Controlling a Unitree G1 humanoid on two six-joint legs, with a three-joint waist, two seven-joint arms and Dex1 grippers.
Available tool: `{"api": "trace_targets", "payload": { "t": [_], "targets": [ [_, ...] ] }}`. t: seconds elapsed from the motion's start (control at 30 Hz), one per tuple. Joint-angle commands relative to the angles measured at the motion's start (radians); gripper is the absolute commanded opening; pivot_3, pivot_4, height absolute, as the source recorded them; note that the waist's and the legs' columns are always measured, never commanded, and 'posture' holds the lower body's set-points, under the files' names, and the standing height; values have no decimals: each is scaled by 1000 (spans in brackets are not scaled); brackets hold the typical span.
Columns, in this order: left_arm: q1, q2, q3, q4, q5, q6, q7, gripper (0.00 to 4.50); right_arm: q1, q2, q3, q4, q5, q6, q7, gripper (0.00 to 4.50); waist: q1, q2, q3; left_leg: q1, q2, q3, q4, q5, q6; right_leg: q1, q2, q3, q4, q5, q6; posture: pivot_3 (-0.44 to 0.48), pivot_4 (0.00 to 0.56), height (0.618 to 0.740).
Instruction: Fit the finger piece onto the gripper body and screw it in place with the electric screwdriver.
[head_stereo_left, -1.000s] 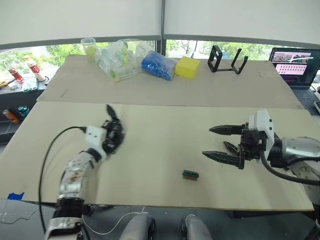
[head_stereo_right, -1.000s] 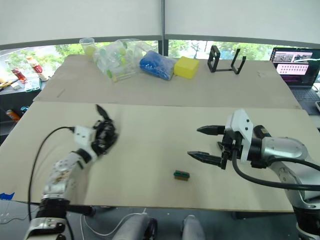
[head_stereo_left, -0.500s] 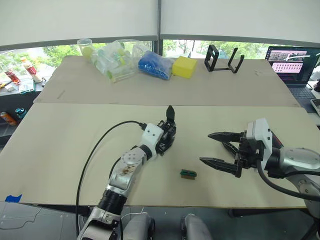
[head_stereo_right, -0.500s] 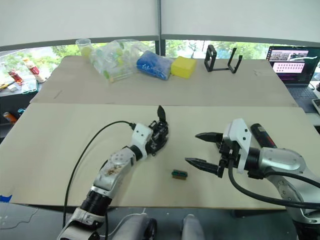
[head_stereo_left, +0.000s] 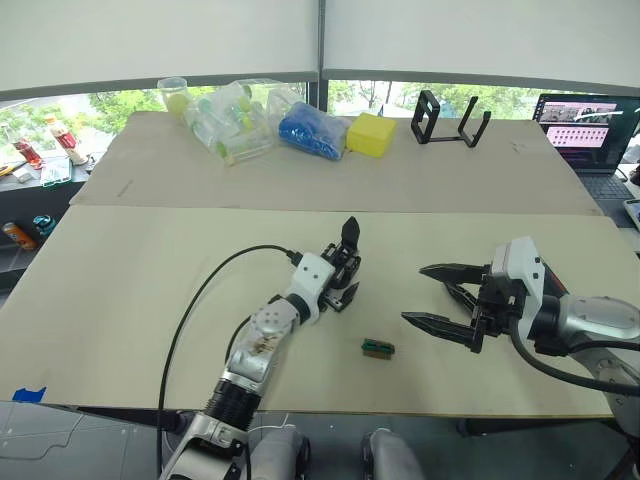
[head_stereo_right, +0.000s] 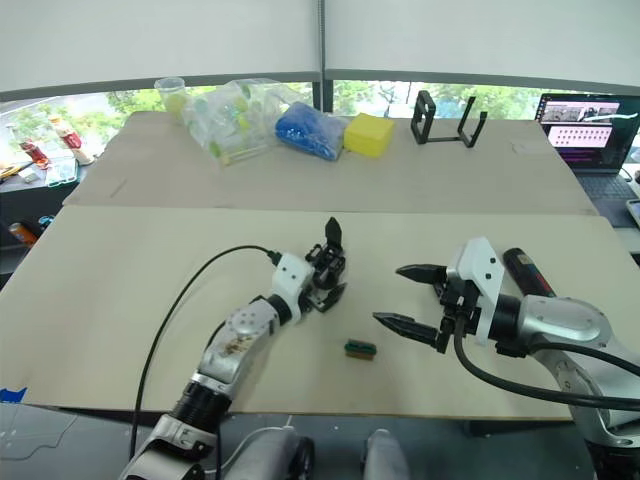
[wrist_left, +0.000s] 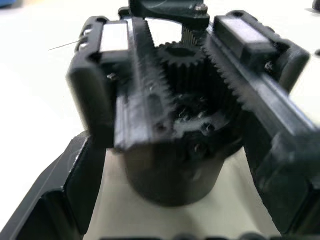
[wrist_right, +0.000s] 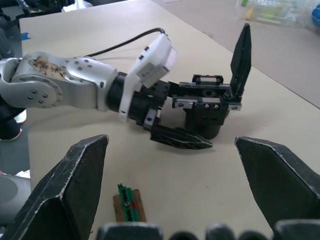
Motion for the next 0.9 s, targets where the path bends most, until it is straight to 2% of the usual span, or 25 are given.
{"api": "trace_targets", "payload": {
  "t": [0.03, 0.13, 0.33, 0.5, 0.8, 0.9],
  "targets": [
    [-36, 97, 35, -17, -107, -7, -227, 4446, -25, 9, -9, 0, -5, -33, 6, 4500, -3, 0, 0, 0, 0, 0, 0, 0, 0, 0, 0, 0, 1, 0, 0, 0, 150, 740],
    [-95, 180, 23, 56, -145, -83, -432, 4446, -46, 14, 6, 12, -16, -42, 11, 4500, 0, 0, 0, 0, 0, 0, 0, 0, -1, 0, 2, -2, 1, 0, 0, 0, 150, 740],
    [-268, 197, 31, 343, -118, -204, -559, 4446, -64, 14, 6, 16, -17, -39, 16, 4500, 5, 0, 0, -1, -4, 0, 1, 1, 3, 1, 1, -4, -1, 0, 1, 0, 150, 740],
    [-358, 165, 26, 514, -90, -330, -618, 4446, -42, 14, -5, -7, -13, -32, 5, 4500, 2, 0, 0, -2, -5, 0, 1, 1, 3, 0, 1, -4, -1, 1, 2, 0, 150, 740],
    [-455, 109, 33, 730, -32, -465, -643, 4446, -7, 10, -26, -40, 3, -20, -22, 4500, 1, 0, 0, -2, -5, 0, 2, 1, 4, 0, 1, -4, 0, 1, 3, 0, 150, 740],
    [-462, 101, 37, 765, -28, -513, -670, 3641, -9, 12, -26, -44, 8, -16, -29, 4500, 1, 0, 0, -2, -5, 0, 2, 1, 4, 0, 1, -4, 0, 1, 3, 0, 150, 740]
  ]
}}
